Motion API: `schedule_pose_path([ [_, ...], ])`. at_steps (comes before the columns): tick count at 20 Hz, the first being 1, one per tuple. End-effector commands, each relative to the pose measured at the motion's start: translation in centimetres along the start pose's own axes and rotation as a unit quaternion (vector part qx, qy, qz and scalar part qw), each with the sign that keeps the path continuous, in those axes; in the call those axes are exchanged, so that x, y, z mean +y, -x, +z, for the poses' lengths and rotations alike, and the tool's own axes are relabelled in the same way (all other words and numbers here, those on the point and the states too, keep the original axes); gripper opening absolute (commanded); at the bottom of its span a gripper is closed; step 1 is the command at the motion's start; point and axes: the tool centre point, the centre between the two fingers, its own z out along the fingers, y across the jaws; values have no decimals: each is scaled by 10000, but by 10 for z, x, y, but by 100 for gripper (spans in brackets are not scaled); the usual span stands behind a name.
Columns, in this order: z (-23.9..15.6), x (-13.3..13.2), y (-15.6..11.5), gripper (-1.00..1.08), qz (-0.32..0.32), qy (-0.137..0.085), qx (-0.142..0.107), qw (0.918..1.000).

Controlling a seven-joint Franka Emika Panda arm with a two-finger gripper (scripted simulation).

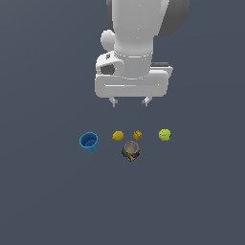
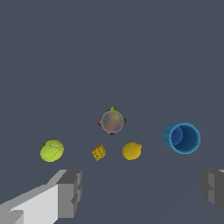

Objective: Pick up a designated object from a clutter of objects.

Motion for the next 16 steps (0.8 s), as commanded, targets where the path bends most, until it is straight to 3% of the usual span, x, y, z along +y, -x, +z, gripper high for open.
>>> schedule_pose_path([
  [1, 0, 0, 0, 100, 0, 0, 0, 10000],
  [10, -4, -15, -4, 100, -5, -151, -5, 9999],
  [16, 1, -18, -5, 100, -48, -139, -8, 9999],
])
